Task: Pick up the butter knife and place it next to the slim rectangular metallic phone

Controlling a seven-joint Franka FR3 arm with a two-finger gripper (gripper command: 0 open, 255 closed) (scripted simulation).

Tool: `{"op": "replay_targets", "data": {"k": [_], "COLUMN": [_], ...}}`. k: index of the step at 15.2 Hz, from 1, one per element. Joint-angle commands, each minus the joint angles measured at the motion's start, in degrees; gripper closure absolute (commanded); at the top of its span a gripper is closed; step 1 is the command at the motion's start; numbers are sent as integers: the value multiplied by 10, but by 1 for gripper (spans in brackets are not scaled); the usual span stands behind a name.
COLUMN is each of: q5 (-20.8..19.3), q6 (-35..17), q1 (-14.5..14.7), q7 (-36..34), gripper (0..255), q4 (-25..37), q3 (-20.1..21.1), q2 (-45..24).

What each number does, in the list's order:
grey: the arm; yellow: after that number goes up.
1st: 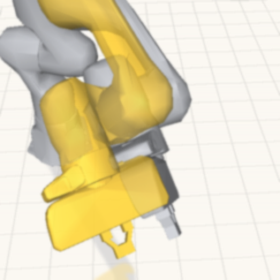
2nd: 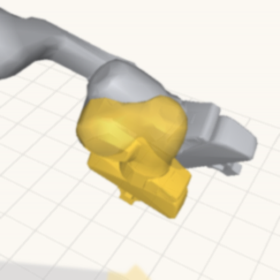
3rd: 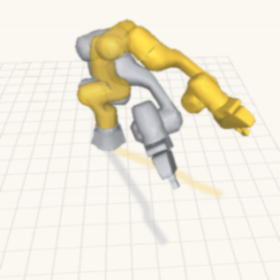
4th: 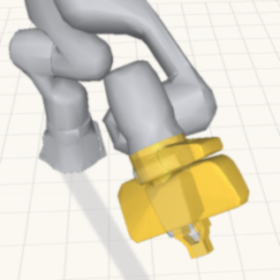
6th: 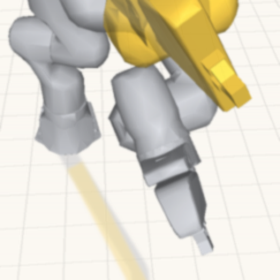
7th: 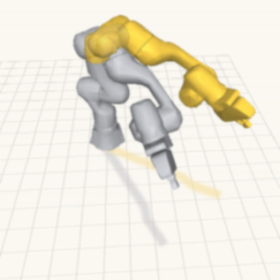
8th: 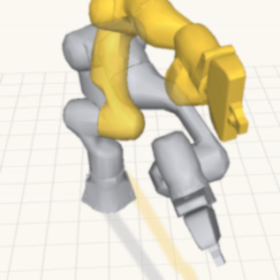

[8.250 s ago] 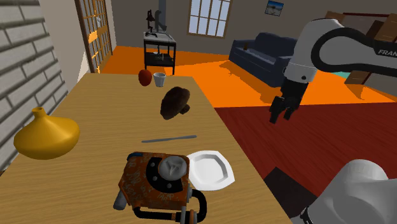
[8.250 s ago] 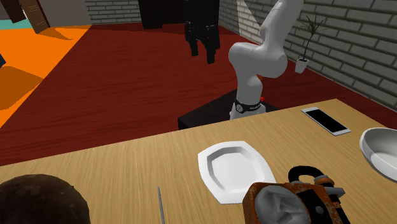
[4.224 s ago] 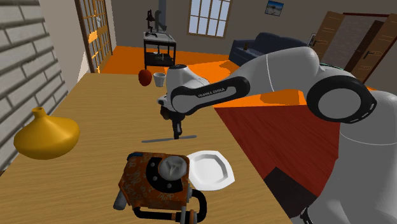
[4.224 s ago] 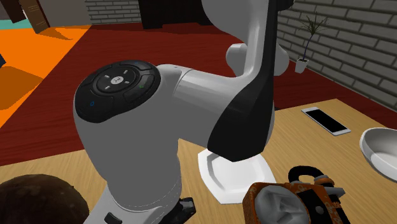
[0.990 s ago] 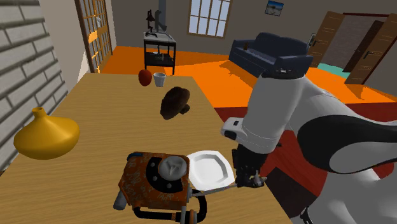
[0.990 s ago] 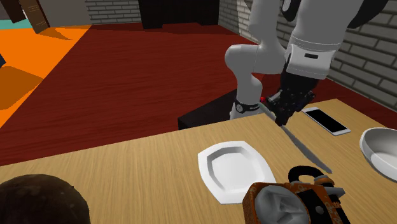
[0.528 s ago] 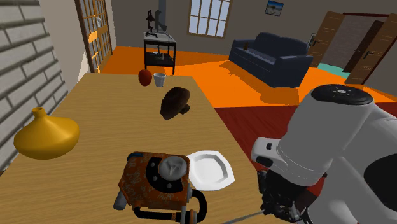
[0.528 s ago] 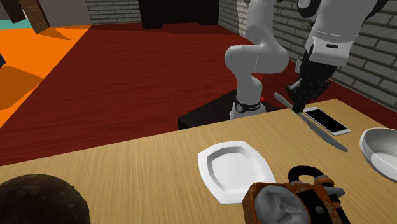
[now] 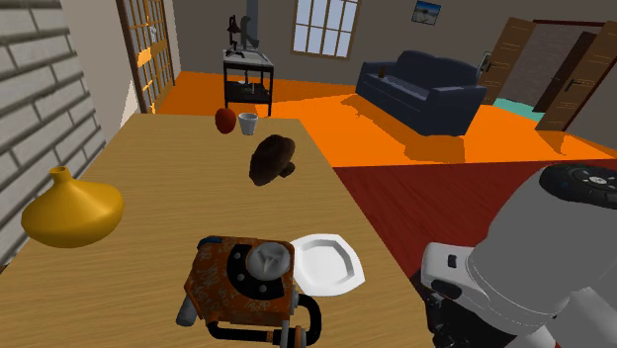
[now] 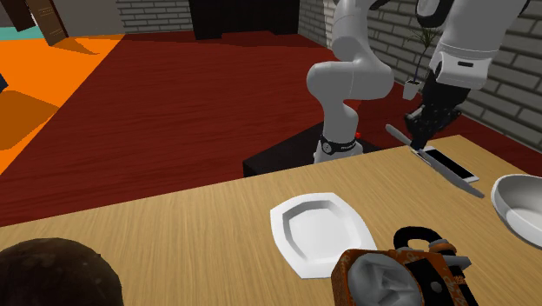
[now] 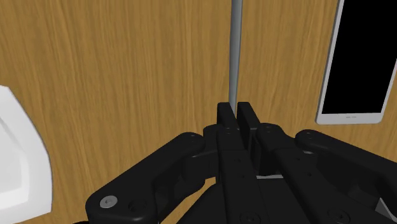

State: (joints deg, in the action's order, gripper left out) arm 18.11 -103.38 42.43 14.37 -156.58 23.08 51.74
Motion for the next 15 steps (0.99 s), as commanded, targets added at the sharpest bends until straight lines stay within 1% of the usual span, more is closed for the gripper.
{"op": "replay_targets", "data": {"k": [1,13,15], "q5": [6,39,39], "q6": [-18,-128,-128], "q1": [3,12,12], "q7": [0,3,3], "gripper": [255,255,255], "q4": [-14,-86,-86], "q3": [6,41,41], "q2": [-3,-43,-43]}}
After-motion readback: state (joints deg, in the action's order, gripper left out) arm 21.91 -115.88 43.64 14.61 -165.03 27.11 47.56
